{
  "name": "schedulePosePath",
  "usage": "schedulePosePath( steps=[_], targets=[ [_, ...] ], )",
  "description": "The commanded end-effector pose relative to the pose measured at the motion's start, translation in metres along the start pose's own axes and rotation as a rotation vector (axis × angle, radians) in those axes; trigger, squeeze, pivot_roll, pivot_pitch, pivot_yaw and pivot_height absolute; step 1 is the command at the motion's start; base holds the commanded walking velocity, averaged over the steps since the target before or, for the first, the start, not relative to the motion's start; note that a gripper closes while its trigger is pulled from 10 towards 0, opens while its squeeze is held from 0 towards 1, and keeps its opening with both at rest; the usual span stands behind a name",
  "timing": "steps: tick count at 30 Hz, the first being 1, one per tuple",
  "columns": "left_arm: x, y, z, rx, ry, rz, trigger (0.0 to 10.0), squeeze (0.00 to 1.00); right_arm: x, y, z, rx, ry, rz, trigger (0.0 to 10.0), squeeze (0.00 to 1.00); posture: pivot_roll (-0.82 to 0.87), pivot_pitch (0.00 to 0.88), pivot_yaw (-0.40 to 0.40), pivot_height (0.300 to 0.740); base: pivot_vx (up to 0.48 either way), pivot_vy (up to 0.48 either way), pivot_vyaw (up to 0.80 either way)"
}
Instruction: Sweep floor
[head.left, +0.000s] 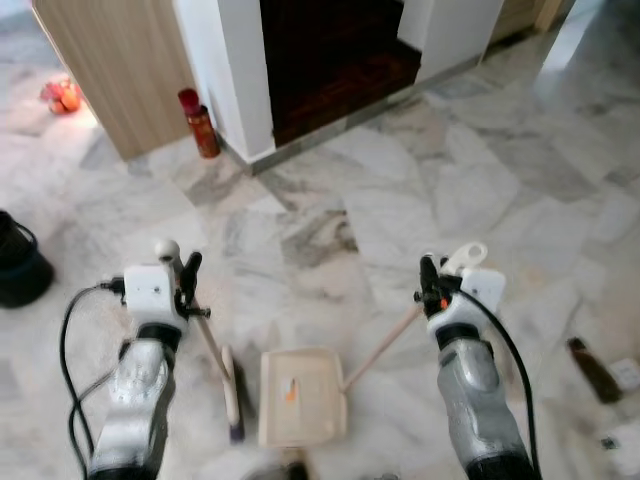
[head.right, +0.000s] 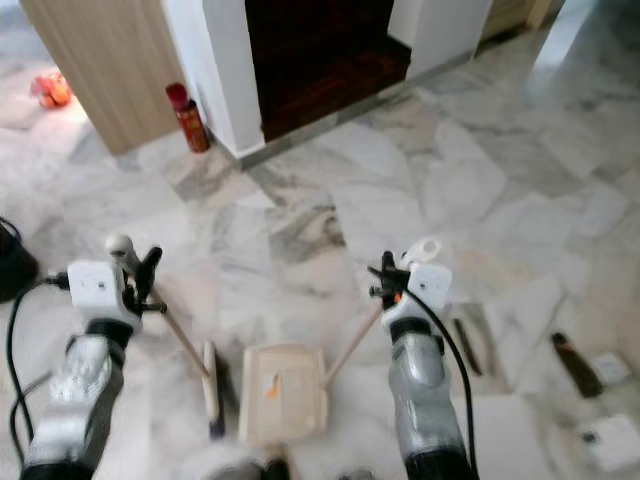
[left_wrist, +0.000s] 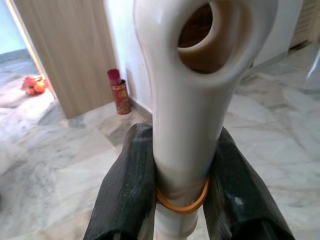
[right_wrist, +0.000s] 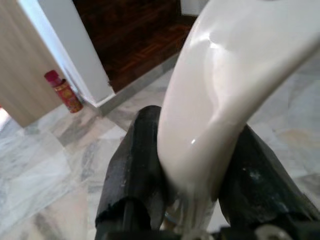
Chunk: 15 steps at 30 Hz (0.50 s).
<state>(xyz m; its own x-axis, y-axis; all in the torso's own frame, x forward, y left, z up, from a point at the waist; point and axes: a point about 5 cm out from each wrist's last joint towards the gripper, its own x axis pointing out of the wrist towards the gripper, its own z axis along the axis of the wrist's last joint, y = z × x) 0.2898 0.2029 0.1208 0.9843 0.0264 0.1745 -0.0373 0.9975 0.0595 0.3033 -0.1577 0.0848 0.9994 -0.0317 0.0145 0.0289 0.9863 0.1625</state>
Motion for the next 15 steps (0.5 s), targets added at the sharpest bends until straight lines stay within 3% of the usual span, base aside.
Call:
schedulePosePath(
  steps=[1, 15],
  targets=[
    [0.0015, -0.0001, 0.0078, 0.006, -0.035, -0.005, 10.0, 0.0, 0.0029, 0.0007, 0.0086, -0.008, -0.035, 0.005, 10.0, 0.0, 0.11, 0.166, 0.003, 0.74, 0.0, 0.341, 0.0],
    [0.0026, 0.0008, 0.0084, 0.007, -0.035, -0.004, 10.0, 0.0, 0.004, 0.0019, 0.0083, -0.009, -0.031, 0.007, 10.0, 0.0, 0.11, 0.167, 0.002, 0.74, 0.0, 0.338, 0.0]
  ],
)
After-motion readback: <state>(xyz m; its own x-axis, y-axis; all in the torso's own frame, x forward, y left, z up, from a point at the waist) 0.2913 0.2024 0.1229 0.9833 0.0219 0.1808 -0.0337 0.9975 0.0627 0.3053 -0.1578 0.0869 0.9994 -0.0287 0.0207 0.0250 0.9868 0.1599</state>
